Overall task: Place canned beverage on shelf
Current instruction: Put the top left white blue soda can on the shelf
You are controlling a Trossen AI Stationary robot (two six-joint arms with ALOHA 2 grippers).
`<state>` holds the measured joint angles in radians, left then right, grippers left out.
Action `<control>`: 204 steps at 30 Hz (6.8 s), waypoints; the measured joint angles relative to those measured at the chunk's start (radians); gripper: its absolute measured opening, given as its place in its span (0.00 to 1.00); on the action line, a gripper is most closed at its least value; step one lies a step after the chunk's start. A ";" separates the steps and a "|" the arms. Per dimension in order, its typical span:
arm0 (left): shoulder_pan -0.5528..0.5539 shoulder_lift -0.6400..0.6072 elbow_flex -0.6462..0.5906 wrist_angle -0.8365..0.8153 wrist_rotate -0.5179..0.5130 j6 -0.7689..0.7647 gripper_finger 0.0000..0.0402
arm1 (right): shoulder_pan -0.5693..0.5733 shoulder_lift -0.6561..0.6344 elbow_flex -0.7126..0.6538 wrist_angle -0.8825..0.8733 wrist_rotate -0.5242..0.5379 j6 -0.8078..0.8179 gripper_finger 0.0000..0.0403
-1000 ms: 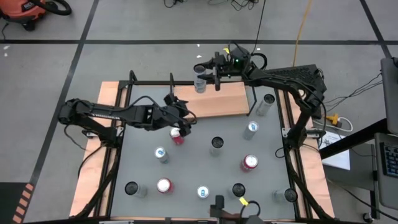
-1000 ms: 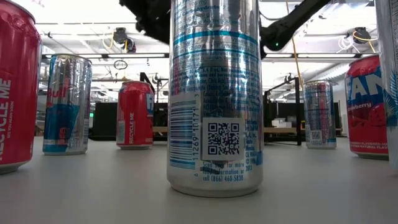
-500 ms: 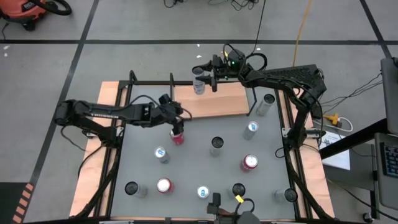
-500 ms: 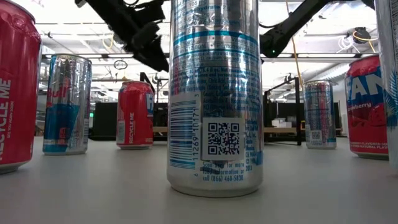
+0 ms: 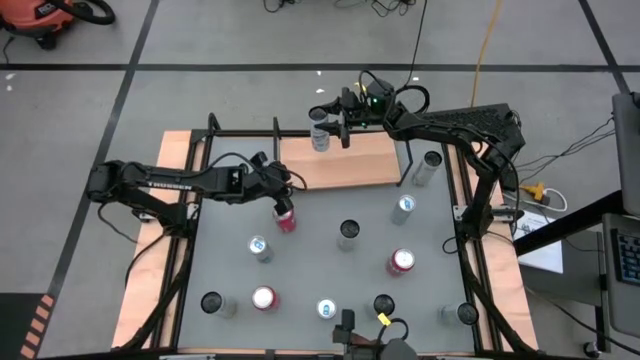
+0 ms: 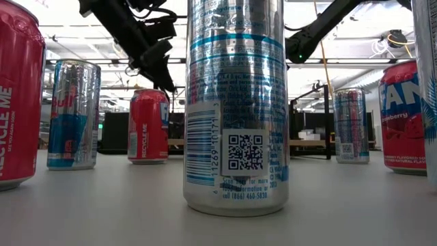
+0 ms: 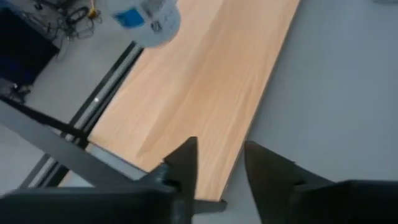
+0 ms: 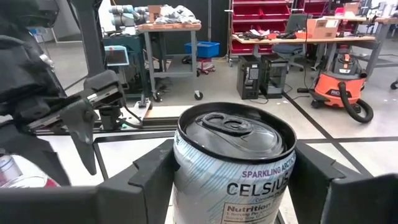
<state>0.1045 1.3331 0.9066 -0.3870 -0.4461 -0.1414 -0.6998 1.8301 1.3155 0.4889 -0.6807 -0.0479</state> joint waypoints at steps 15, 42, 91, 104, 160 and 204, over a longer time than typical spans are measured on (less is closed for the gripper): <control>0.003 -0.019 0.000 -0.114 -0.072 -0.081 0.01 | -0.001 0.001 0.000 -0.016 0.050 -0.061 0.53; 0.009 -0.059 -0.031 -0.056 -0.128 -0.062 0.01 | -0.030 0.165 0.015 0.198 0.059 0.009 0.53; -0.162 -0.073 -0.032 0.034 -0.105 -0.035 0.01 | -0.032 0.193 0.024 0.127 0.132 -0.070 0.53; -0.166 -0.073 -0.032 0.034 -0.104 -0.036 0.01 | -0.031 0.193 0.024 0.125 0.131 -0.069 0.55; -0.166 -0.073 -0.031 0.033 -0.080 -0.062 0.01 | -0.032 0.193 0.022 0.122 0.103 -0.069 0.64; -0.166 -0.073 -0.031 0.034 -0.080 -0.064 0.01 | -0.027 0.090 0.022 0.102 0.113 -0.023 0.69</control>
<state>-0.0615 1.2602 0.8757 -0.3534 -0.5262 -0.2058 -0.7266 1.9205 1.3376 0.5910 -0.5676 -0.0707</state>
